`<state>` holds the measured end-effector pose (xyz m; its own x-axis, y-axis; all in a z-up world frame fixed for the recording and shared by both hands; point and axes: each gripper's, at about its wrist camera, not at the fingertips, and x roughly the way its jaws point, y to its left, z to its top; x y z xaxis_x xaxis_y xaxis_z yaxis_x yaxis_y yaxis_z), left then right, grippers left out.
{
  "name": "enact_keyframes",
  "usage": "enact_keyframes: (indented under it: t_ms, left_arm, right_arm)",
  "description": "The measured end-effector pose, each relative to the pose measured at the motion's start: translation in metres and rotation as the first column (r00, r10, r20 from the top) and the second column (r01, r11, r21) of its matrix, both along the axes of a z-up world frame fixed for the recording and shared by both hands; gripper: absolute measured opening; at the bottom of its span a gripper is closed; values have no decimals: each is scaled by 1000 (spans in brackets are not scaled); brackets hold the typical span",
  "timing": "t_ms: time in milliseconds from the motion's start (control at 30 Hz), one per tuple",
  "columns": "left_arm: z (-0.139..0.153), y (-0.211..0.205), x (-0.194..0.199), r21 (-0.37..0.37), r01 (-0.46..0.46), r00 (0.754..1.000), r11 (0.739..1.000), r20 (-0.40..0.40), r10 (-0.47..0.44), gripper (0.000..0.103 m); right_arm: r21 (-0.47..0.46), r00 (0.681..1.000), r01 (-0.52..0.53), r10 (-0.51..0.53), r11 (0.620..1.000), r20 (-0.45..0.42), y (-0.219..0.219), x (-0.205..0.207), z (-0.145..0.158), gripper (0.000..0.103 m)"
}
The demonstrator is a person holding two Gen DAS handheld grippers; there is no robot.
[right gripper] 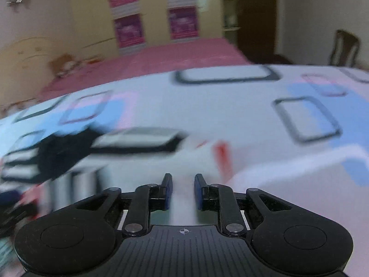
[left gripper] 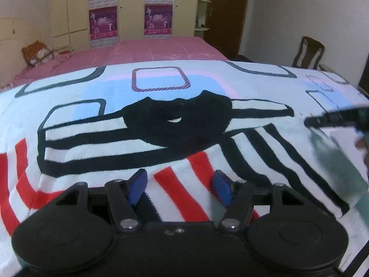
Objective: Fold small clothes
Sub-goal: 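Grasp the sweater side edge with the right tool and fold it inward, then open the right tool and release the folded side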
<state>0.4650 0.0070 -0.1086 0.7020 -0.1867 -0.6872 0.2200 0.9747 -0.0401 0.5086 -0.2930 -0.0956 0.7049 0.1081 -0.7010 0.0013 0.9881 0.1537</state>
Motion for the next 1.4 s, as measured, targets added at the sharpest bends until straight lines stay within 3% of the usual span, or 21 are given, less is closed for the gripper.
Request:
enact_keyframes:
  t_ms: [67, 167, 267, 333, 433, 533, 600, 633, 700, 800, 867, 1400]
  left_arm:
    - [1, 3, 1, -8, -14, 1000, 1000, -5, 14, 63]
    - [15, 6, -5, -34, -48, 999, 998, 24, 49, 61]
    - [19, 0, -12, -43, -14, 999, 999, 33, 15, 61]
    - [10, -2, -16, 11, -7, 1000, 1000, -13, 7, 61]
    - [10, 13, -32, 24, -38, 999, 999, 9, 38, 61]
    - [19, 18, -48, 8, -42, 998, 999, 46, 42, 63]
    - [9, 14, -48, 25, -32, 999, 999, -6, 32, 64]
    - [6, 14, -48, 26, -39, 999, 999, -4, 39, 64]
    - [15, 13, -49, 25, -52, 999, 998, -2, 52, 64]
    - [16, 10, -54, 53, -51, 999, 997, 10, 50, 70]
    - [7, 15, -52, 28, -61, 998, 998, -10, 62, 72]
    - [3, 18, -56, 34, -34, 999, 999, 7, 34, 73]
  right_arm:
    - [65, 1000, 8, -7, 998, -11, -15, 12, -3, 18]
    - [5, 999, -48, 48, 999, -9, -7, 8, 8, 19]
    - [27, 997, -73, 74, 997, -20, 0, -13, 10, 19]
    - [-14, 995, -94, 93, 996, -38, 8, -30, 4, 19]
    - [-85, 993, -113, 112, 990, -21, 10, -68, 7, 19]
    - [-16, 996, -89, 89, 996, 24, 5, -104, 22, 19]
    - [-12, 996, -93, 93, 996, -10, 12, -118, 16, 19]
    - [-24, 996, -85, 83, 996, -45, 15, -120, 6, 19]
    - [-70, 996, -80, 77, 994, -32, 23, -124, 8, 19]
    - [-47, 997, -78, 78, 996, 10, 26, -130, 22, 19]
    - [-61, 995, -79, 76, 995, -58, 27, -128, 11, 19]
    - [-109, 997, -70, 68, 992, -28, 35, -143, 6, 19]
